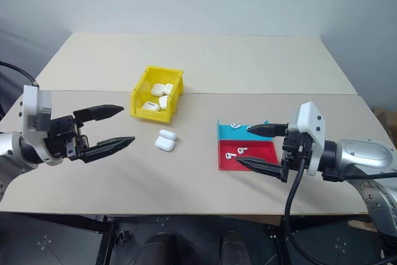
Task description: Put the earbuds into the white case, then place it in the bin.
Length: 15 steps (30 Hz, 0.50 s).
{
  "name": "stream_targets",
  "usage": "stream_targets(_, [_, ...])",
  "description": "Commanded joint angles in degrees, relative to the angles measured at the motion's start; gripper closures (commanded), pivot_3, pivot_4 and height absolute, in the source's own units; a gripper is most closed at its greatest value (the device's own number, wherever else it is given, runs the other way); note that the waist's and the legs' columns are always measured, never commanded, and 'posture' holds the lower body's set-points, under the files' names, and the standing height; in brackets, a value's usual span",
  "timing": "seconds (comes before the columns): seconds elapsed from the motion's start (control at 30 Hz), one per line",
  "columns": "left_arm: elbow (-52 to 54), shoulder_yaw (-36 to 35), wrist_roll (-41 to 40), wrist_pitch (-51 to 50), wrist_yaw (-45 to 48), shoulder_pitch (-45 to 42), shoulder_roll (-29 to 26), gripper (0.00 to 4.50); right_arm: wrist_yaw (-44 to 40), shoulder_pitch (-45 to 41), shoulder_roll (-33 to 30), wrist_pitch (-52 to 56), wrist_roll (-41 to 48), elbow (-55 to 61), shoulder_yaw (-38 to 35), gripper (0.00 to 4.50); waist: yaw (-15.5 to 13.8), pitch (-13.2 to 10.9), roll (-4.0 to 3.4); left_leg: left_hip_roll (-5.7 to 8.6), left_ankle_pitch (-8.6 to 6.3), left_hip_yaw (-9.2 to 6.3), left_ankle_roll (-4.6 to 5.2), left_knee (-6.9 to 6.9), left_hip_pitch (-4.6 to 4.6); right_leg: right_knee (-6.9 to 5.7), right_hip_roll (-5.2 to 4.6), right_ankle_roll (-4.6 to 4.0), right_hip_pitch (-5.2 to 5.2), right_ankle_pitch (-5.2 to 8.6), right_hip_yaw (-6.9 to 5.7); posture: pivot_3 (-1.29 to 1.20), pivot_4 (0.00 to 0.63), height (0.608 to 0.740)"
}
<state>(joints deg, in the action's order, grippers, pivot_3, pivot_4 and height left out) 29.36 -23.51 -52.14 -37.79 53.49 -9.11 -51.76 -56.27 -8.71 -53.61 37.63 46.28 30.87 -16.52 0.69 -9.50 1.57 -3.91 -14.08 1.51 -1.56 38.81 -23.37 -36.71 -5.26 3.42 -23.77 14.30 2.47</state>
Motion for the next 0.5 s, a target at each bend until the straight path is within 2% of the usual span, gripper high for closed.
stream_targets(0.03, [0.60,-0.76,-1.45,-1.05,0.81,-0.02,-1.56,0.00,-0.46,-0.51,-0.21,-0.99,0.57,0.80,-1.13,0.05,0.00,0.00,0.00,0.00,0.00,0.00,0.00,0.00,0.00,0.00,0.00,0.00,0.00,0.00,0.00,0.00,0.150,0.740])
stream_targets(0.2, [1.61,-0.96,0.78,0.36,1.19,0.67,-2.04,0.00,-0.28,-0.29,-0.46,-0.49,0.96,1.07,-1.59,0.05,0.02,0.00,0.00,-0.01,0.00,0.00,0.00,0.00,0.01,0.00,0.00,0.00,0.00,0.00,0.00,0.00,0.150,0.740])
stream_targets(0.37, [3.26,0.98,5.33,-1.14,-1.72,0.19,-5.03,0.00,-0.15,-0.65,-1.21,-0.18,0.22,0.82,-1.12,0.05,-0.01,0.00,0.00,0.00,0.00,0.01,0.00,-0.01,0.01,0.01,0.00,-0.01,0.00,0.01,0.00,0.00,0.150,0.740])
stream_targets(0.5, [2.96,0.79,3.06,-5.14,-1.86,-1.87,-8.31,0.00,-0.16,-2.41,-2.57,0.49,-0.24,0.16,-0.45,0.05,0.00,-0.01,0.01,-0.01,0.00,0.01,0.00,-0.02,0.02,0.00,0.00,-0.01,0.01,0.01,0.00,0.00,0.150,0.740])
